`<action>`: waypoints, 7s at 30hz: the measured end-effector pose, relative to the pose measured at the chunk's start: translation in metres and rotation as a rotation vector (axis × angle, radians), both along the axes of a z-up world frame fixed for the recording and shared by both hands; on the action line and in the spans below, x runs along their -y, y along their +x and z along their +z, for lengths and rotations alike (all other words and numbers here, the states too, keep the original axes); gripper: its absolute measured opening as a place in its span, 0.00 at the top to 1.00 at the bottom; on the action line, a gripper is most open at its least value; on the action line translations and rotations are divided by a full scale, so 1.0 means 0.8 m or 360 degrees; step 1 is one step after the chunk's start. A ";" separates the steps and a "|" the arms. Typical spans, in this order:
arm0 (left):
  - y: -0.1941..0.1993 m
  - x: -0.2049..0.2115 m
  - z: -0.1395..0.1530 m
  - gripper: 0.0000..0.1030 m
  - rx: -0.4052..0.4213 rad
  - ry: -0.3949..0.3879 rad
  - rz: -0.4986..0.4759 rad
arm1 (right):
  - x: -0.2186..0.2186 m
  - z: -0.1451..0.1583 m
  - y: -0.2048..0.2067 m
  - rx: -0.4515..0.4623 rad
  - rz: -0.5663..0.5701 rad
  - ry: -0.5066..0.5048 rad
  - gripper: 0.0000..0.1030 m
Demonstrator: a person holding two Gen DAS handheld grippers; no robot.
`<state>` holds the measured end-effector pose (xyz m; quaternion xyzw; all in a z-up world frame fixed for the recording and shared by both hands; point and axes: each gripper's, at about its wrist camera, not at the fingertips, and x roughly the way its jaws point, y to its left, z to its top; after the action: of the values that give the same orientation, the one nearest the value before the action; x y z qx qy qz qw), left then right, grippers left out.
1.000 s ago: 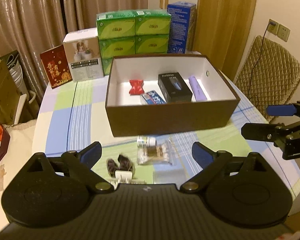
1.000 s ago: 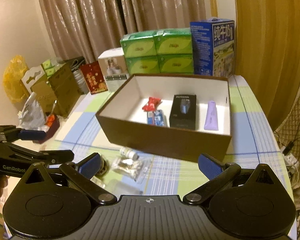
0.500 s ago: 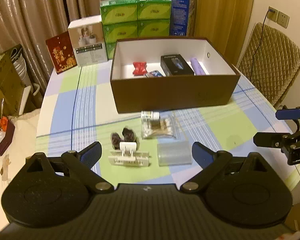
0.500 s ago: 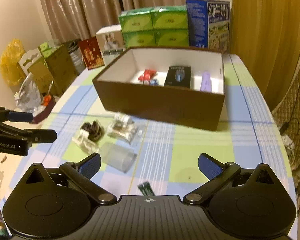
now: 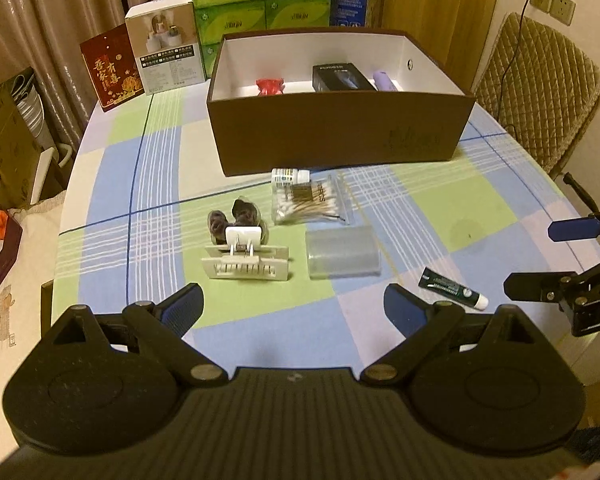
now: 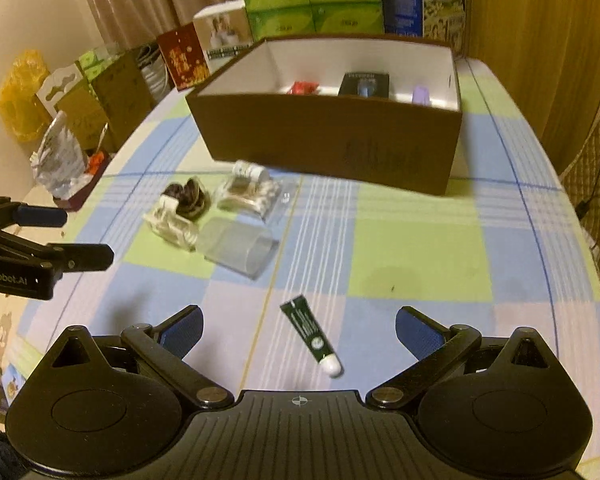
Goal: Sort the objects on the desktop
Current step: 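Move the right tool down toward the dark green tube on the table, then close the right tool on the dark green tube, then grasp the white plastic clip rack with the left tool while the right tool holds the green tube, then carry the white clip rack and green tube with both tools to the brown box, then lower the clip rack into the box and open the left tool while the right tool lowers the green tube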
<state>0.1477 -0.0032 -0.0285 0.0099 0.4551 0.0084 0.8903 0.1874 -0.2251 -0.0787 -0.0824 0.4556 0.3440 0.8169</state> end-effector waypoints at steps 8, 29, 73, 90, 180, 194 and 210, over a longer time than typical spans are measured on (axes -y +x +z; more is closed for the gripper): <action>-0.003 -0.007 -0.011 0.08 -0.0026 -0.0008 0.0046 | -0.004 -0.020 0.004 -0.0066 0.0006 -0.0022 0.13; 0.010 -0.031 -0.046 0.08 -0.0137 -0.0044 0.0167 | -0.020 -0.088 0.020 -0.0096 0.0089 -0.0187 0.63; 0.136 -0.074 -0.119 0.19 -0.0207 -0.0036 0.0251 | 0.029 -0.099 0.088 -0.0029 -0.0332 -0.0263 0.87; 0.081 -0.127 -0.117 0.21 -0.0233 -0.0063 0.0380 | 0.026 -0.097 0.089 -0.0012 -0.0290 -0.0299 0.87; 0.270 -0.069 0.039 0.73 0.0228 -0.0018 -0.0187 | -0.044 0.070 0.236 0.0251 -0.0165 0.0178 0.87; 0.384 -0.059 -0.018 0.73 -0.0091 0.0052 -0.0209 | -0.069 0.035 0.320 0.0125 -0.0229 -0.0005 0.87; 0.425 -0.036 -0.087 0.73 -0.0386 0.0257 -0.0300 | -0.079 -0.003 0.338 0.0072 -0.0179 -0.0203 0.87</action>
<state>0.4880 0.0259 -0.0985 0.1248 0.5540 -0.0398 0.8221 0.4575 -0.1620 -0.0815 -0.1164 0.4619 0.2659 0.8381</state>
